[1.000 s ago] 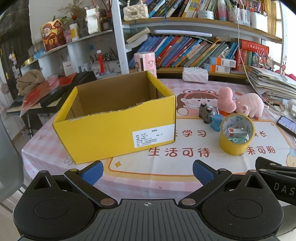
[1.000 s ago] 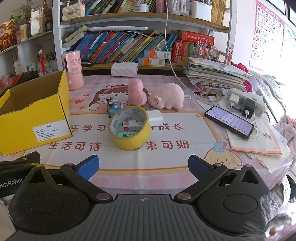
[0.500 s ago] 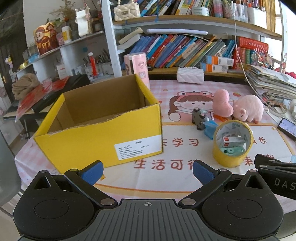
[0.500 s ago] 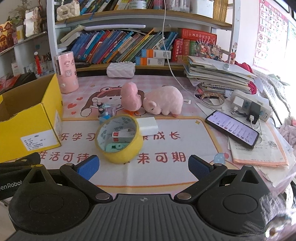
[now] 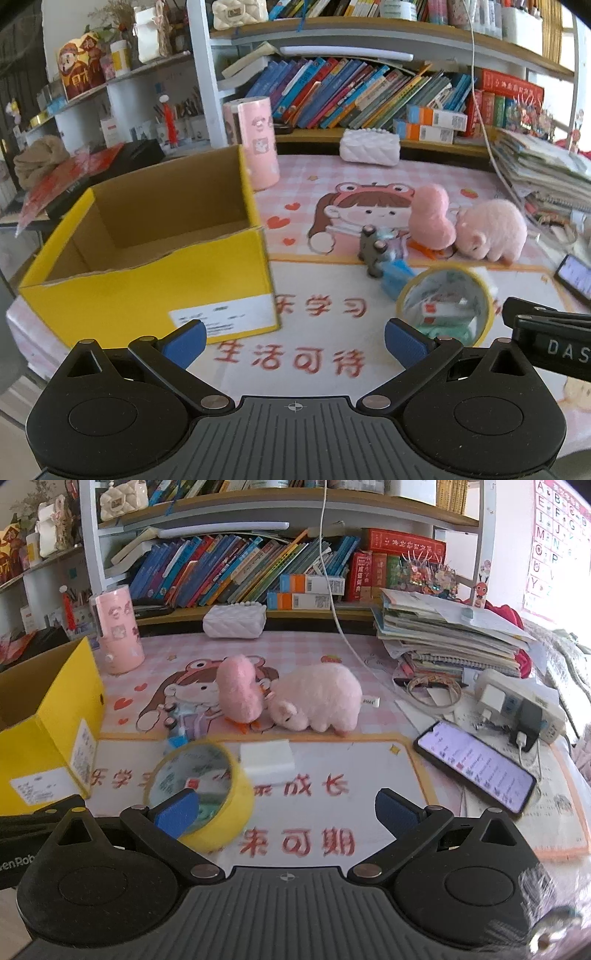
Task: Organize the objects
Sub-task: 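Move left tool toward the yellow tape roll while right tool approaches the white charger, then grasp the yellow tape roll rim with left tool while right tool grasps the white charger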
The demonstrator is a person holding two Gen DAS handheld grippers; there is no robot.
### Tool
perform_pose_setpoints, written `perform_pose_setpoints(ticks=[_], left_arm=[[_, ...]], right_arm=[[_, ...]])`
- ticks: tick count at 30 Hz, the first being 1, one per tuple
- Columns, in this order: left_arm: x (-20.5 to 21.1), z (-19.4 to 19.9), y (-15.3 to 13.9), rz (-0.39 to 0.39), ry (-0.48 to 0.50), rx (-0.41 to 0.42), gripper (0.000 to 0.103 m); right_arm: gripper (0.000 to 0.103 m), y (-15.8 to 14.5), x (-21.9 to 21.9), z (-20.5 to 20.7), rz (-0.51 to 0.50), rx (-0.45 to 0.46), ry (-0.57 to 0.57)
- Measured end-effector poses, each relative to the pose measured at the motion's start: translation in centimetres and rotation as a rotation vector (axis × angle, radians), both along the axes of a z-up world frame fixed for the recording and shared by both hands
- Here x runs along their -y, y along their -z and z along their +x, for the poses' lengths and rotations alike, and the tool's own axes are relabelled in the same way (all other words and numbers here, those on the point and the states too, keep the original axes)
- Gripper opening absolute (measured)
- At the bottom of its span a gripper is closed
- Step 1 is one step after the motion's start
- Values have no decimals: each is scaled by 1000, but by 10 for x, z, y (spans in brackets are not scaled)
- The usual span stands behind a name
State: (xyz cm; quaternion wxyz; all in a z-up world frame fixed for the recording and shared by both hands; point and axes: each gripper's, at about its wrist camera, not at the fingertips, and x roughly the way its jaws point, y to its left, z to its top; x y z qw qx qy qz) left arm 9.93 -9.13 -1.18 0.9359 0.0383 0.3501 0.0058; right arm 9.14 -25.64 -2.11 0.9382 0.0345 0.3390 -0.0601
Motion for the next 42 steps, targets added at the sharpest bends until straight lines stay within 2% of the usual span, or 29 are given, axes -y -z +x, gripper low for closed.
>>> perform_pose_setpoints(ticks=[17, 21, 28, 32, 35, 40, 41, 42], left_arm=[[45, 31, 5, -47, -16, -26, 103], [56, 34, 5, -35, -10, -16, 103], [72, 45, 9, -83, 53, -43, 103], [85, 52, 18, -88, 101, -85, 103], [90, 60, 29, -91, 110, -146, 103], [87, 71, 42, -175, 102, -238, 101], [86, 72, 43, -181, 94, -256, 100], [85, 72, 45, -184, 90, -264, 93]], right_arm=[[102, 7, 51, 54, 21, -9, -61], [102, 9, 62, 61, 32, -9, -61], [101, 11, 81, 70, 62, -1, -37], [101, 12, 90, 75, 80, 0, -24], [101, 13, 93, 78, 77, -6, -36], [101, 15, 95, 81, 76, -12, -62], [101, 15, 95, 81, 76, -13, -67], [101, 16, 95, 82, 77, -16, -72]])
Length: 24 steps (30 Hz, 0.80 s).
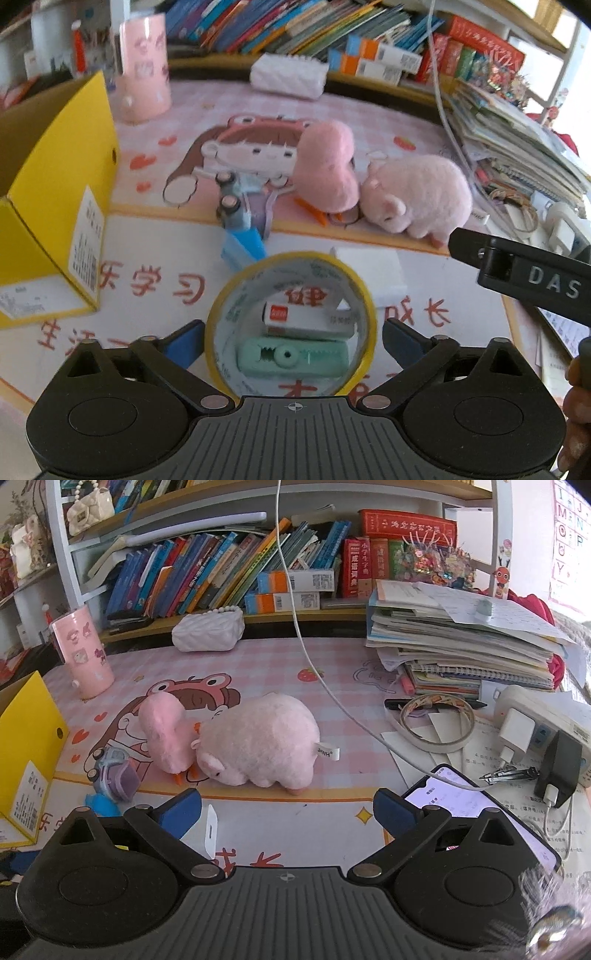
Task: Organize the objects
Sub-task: 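Grasp the yellow tape roll rim with left tool while right tool grasps the white charger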
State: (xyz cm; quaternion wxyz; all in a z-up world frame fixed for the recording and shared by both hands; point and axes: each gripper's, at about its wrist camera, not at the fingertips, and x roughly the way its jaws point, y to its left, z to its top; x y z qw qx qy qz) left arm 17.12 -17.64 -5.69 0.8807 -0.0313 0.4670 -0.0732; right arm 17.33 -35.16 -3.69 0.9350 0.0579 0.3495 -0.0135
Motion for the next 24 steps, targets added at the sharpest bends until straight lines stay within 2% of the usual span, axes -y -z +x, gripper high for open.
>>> perform_pose_setpoints(ticks=[1, 4, 8, 12, 19, 24], left_arm=[[-2, 0, 1, -6, 1, -10, 90], [-9, -5, -1, -28, -13, -14, 89], [-25, -17, -17, -64, -67, 60, 89], [-40, -29, -27, -37, -140, 88, 89], [-70, -46, -33, -10, -261, 100, 89], [-74, -54, -36, 8, -284, 105, 89]], right_arm=[[101, 0, 0, 1, 1, -2, -5], [101, 2, -4, 3, 7, -8, -26], [101, 4, -15, 8, 16, -21, -79], [100, 11, -31, 18, 33, -45, -134], [80, 29, -60, 36, 3, -135, -219], [76, 38, -75, 40, -29, -148, -264]])
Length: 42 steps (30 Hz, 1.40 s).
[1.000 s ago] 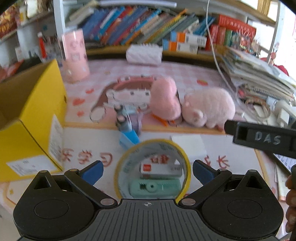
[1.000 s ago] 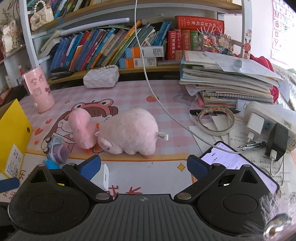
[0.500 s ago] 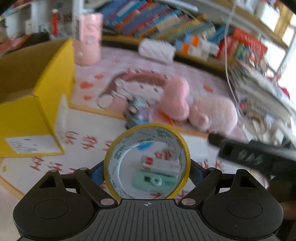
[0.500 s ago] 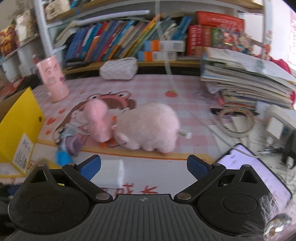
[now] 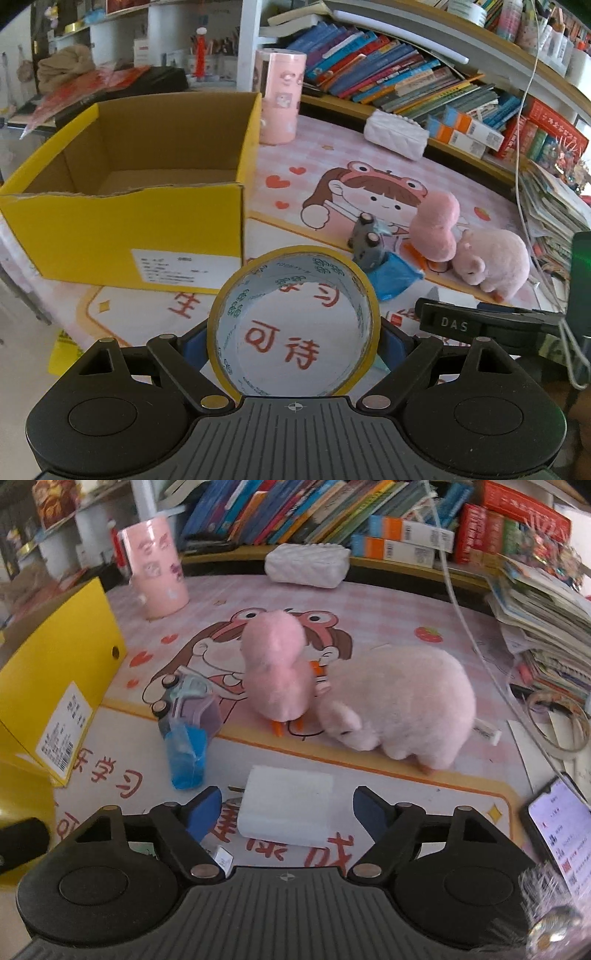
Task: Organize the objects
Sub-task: 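Grasp the yellow tape roll rim with left tool while right tool grasps the white charger, then carry the tape roll and white charger toward the yellow cardboard box with both tools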
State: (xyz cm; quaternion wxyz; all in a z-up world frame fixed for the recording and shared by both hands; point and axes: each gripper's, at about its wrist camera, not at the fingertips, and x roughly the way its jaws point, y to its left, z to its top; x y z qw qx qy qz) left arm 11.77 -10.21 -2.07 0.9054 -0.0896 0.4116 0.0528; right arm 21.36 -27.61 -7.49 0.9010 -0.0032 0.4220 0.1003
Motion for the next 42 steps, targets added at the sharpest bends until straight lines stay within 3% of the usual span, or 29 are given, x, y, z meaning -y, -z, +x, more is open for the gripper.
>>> perform_pose_setpoints(ticks=[5, 14, 24, 33, 42], left_arm=[[-2, -5, 0, 13, -12, -1, 89], [-13, -14, -4, 2, -32, 21, 89], [-31, -25, -11, -39, 40, 81, 89], [-73, -49, -21, -54, 106, 126, 89], [-139, -91, -24, -69, 77, 125, 89]], right_arm=[[65, 8, -4, 3, -13, -11, -17], [64, -8, -1, -3, -5, 37, 19], [64, -45, -12, -44, 37, 107, 55], [64, -68, -57, -93, 63, 143, 11], [64, -65, -129, -143, 54, 110, -48]])
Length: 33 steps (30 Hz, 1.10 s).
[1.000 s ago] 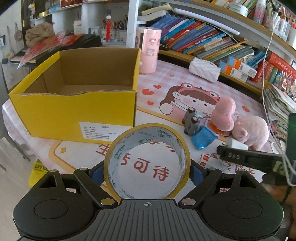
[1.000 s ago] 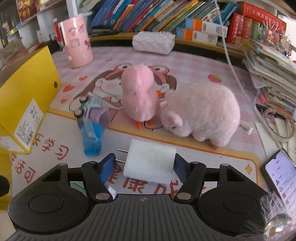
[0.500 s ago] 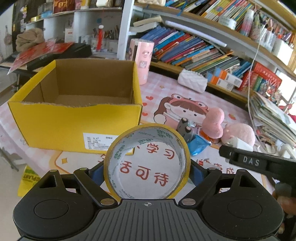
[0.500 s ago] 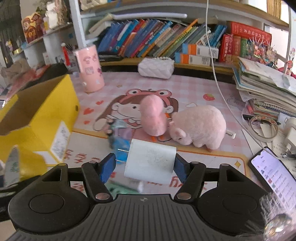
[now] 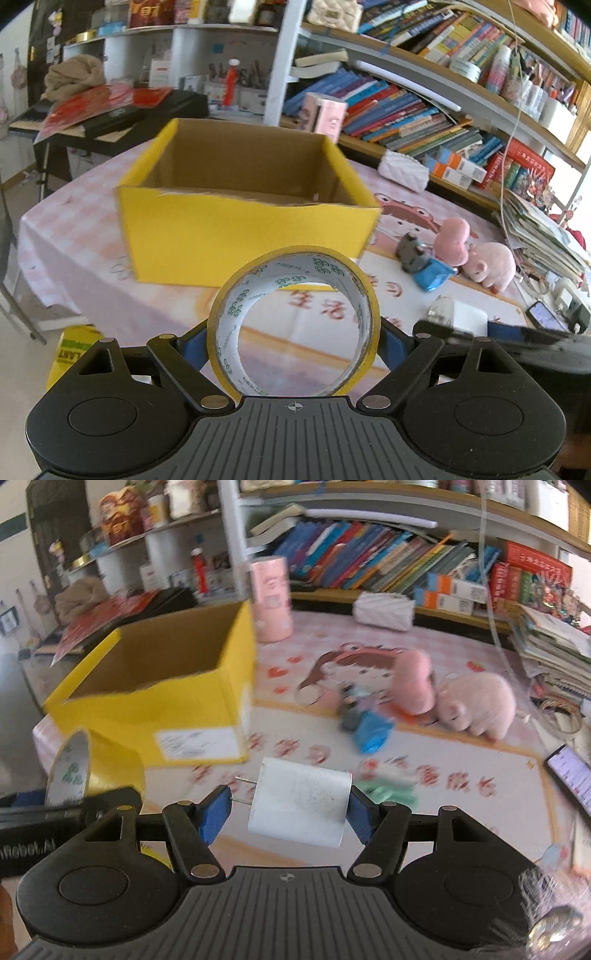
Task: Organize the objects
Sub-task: 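Carry the tape roll and white charger toward the yellow cardboard box with both tools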
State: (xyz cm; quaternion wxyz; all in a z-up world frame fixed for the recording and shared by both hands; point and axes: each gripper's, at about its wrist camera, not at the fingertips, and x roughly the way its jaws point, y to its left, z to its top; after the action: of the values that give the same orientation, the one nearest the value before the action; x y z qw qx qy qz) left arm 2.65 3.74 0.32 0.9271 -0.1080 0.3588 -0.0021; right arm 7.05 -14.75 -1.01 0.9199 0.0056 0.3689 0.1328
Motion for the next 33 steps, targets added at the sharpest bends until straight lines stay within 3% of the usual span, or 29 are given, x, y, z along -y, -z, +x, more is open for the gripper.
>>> perform_pose_setpoints(ticks=[17, 33], left_arm=[[-81, -65, 7, -7, -32, -4, 89], [-102, -73, 4, -14, -18, 27, 89]], right_arm=[[64, 13, -84, -73, 5, -33, -26], [64, 8, -108, -84, -7, -16, -14]])
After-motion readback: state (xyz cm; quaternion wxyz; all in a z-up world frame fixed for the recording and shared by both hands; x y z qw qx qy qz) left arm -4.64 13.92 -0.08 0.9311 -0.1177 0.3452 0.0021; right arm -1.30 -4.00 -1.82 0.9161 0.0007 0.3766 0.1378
